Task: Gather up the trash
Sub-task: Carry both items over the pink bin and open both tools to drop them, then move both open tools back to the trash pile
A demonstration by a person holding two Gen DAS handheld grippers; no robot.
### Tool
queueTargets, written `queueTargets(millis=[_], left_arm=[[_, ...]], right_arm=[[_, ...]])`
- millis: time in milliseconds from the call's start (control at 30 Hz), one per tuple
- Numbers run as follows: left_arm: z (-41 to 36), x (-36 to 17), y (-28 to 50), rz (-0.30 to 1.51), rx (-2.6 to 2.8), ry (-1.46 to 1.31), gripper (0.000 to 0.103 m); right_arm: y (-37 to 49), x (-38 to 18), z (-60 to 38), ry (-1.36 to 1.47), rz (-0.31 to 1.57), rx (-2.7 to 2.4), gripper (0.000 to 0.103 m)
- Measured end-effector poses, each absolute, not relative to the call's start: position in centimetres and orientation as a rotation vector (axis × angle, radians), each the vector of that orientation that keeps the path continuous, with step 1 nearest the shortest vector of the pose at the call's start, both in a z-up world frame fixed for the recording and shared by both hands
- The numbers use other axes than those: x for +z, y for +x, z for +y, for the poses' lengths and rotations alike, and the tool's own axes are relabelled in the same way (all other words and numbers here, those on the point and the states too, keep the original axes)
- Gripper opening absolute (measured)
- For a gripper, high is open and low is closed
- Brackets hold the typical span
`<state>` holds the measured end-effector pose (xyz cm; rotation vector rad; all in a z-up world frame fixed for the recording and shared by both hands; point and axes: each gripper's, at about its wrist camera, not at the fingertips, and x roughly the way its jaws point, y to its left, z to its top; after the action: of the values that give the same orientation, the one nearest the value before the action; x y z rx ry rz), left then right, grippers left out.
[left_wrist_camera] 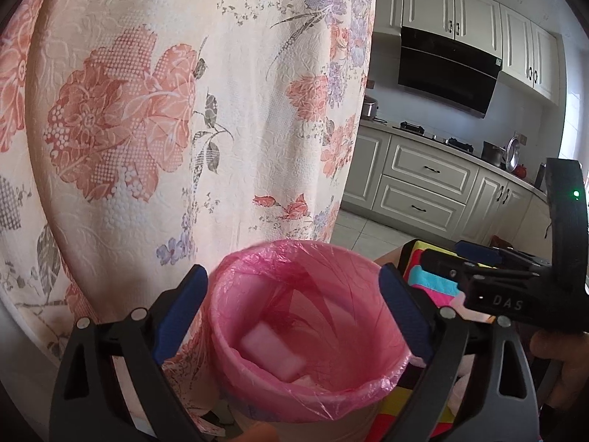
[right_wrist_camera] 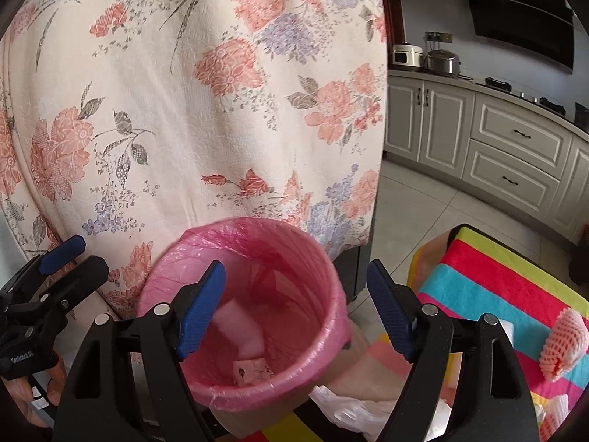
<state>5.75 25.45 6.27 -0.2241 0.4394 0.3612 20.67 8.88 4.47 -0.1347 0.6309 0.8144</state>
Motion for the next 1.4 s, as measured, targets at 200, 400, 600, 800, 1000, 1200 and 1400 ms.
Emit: queueTargets(millis=[200, 400, 600, 800, 1000, 1200, 1400], left_arm=[[22.8, 6.4, 5.7, 0.435, 0.325, -0.199, 0.091], [19.2, 6.3, 5.6, 0.434, 0.254, -0.182, 0.091], [15.2, 6.2, 5.3, 0.436, 0.173, -0.164, 0.091], [12.1, 6.0, 4.8, 0.442, 0.116, -0.143, 0.091], [9.6, 5.6, 4.3, 0.458, 0.069, -0.123, 0.091], [7.5, 5.0, 4.3, 0.478, 0.021, -0.107, 0.091], [5.5, 4.6, 4.7, 0.494, -0.019, -0.093, 0.091]], right_arm=[[19.2, 5.1, 4.3, -0.112, 0.607, 0.750, 0.077], [18.1, 5.8, -1.0, -0.085, 0.586, 0.669, 0.079], [16.9, 6.3, -6.9, -0.063, 0.564, 0.574, 0.080], [15.3, 5.5, -11.8, -0.038, 0.569, 0.498, 0.080], [14.0, 3.6, -15.4, -0.012, 0.598, 0.441, 0.081], [12.5, 1.7, -18.0, -0.014, 0.627, 0.402, 0.083], [11.3, -0.1, -19.7, -0.012, 0.658, 0.383, 0.084]])
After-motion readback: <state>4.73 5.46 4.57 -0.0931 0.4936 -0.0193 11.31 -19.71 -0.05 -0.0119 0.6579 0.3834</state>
